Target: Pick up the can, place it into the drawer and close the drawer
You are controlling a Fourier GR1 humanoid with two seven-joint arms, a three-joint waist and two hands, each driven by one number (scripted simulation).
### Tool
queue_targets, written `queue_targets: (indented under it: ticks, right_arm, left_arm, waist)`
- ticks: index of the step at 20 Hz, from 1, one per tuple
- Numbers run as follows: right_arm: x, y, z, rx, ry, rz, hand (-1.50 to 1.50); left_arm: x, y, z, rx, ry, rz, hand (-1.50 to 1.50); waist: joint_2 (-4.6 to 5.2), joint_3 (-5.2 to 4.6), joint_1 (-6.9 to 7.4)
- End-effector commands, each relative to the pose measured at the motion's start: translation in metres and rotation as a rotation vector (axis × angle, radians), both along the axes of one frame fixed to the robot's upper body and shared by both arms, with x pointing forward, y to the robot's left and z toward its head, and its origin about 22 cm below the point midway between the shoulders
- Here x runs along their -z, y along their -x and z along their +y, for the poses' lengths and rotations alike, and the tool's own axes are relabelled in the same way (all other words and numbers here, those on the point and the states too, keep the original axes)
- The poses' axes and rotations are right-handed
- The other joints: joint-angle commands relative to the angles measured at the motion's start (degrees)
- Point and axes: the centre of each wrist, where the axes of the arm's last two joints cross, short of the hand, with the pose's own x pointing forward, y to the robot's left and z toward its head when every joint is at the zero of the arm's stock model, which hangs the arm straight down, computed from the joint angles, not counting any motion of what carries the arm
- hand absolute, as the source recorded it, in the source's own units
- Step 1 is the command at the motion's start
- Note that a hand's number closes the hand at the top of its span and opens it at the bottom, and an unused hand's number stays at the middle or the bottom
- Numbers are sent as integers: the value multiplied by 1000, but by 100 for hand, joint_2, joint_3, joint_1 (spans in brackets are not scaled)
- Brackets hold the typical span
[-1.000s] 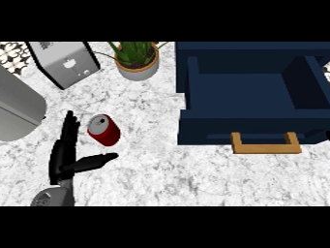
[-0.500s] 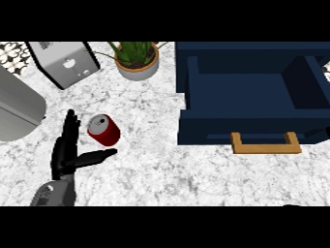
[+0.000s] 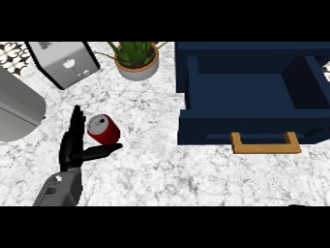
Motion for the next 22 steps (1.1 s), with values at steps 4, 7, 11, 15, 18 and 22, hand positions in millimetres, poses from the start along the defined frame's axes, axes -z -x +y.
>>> queue_targets:
  ticks: [4, 7, 11, 15, 18, 22]
  right_arm:
    - [3, 6, -10, 0, 17, -4, -150]
    - [16, 1, -8, -7, -5, -13, -150]
    - [-13, 34, 20, -6, -30, -12, -150]
    - [-4, 19, -5, 4, -14, -10, -150]
    - [10, 15, 4, 0, -4, -5, -150]
    - [-21, 26, 0, -5, -26, -9, -150]
  left_arm:
    - [2, -11, -21, 5, 11, 6, -150]
    - [-8, -24, -20, 33, 16, -17, -150]
    - [6, -29, -27, 49, 25, 4, -150]
    - [-3, -33, -33, 78, 20, -16, -150]
    - [-3, -47, -41, 86, 29, -36, 150]
    - [-16, -49, -32, 121, 72, -59, 150]
  waist:
    - [1, 1, -5]
    - [1, 1, -3]
    - [2, -1, -49]
    - [-2, 1, -7]
    - [10, -1, -34]
    - [-5, 1, -5]
